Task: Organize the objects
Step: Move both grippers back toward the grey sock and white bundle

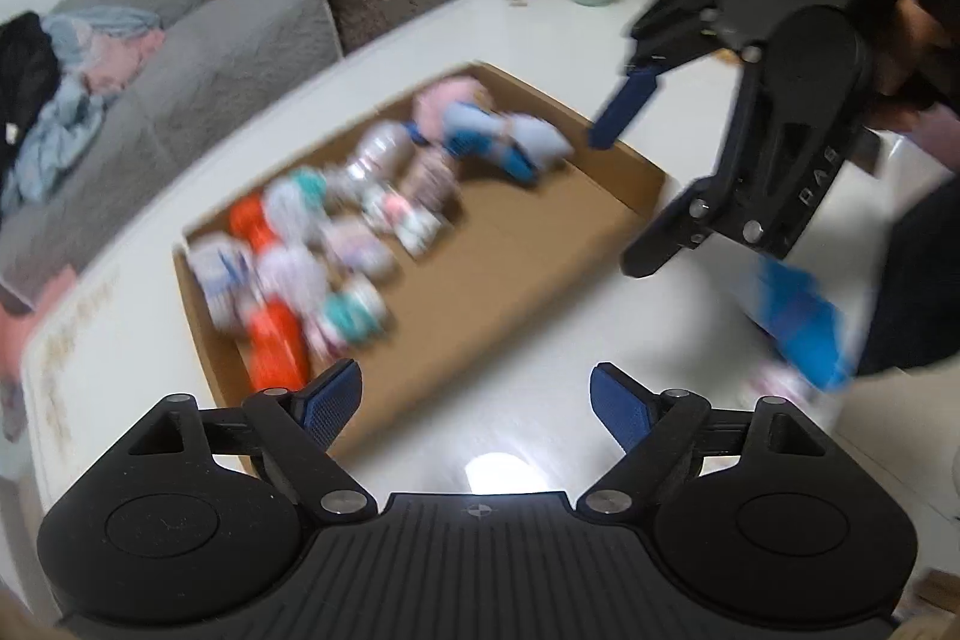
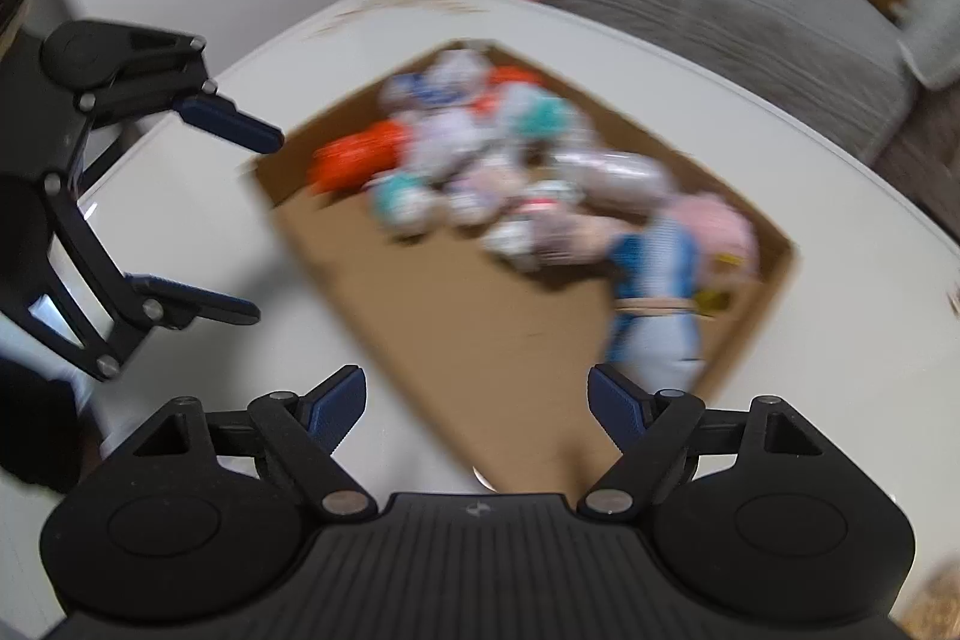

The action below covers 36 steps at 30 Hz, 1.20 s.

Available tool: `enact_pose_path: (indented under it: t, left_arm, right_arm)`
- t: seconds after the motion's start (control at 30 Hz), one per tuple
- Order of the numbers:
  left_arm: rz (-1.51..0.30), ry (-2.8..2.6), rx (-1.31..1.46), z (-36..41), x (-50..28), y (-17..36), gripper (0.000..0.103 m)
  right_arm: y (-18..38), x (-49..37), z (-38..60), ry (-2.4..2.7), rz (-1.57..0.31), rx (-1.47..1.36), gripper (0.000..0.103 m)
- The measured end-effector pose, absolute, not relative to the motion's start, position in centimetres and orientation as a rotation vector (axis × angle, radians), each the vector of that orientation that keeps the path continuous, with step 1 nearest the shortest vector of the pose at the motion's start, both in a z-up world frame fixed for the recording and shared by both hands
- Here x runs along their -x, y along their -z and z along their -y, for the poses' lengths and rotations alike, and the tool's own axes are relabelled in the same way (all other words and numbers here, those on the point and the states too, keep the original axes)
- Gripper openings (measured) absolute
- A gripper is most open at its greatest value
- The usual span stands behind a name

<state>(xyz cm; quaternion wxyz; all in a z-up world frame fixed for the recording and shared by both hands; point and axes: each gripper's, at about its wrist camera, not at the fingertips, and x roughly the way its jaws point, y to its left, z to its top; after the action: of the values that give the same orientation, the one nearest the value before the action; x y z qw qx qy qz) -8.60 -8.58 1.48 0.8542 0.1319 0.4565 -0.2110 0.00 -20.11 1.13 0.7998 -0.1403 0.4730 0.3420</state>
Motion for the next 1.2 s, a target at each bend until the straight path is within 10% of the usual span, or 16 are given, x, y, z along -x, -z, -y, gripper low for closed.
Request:
enact_pose_path:
  t: [0.57,0.97,1.2]
  left_arm:
    - [-1.141,0.437,-0.313,12.4,17.2,5.7,0.086]
    - [-1.191,0.399,-0.255,10.7,16.0,7.1,0.051]
    - [-1.200,0.401,-0.231,10.5,15.8,6.9,0.048]
  right_arm:
    - [4.0,5.1,11.8,-0.860,-1.280,0.261,0.076]
    - [7.1,5.0,10.2,-0.752,-1.367,0.277,0.051]
    - [7.1,4.8,10.1,-0.742,-1.363,0.275,0.042]
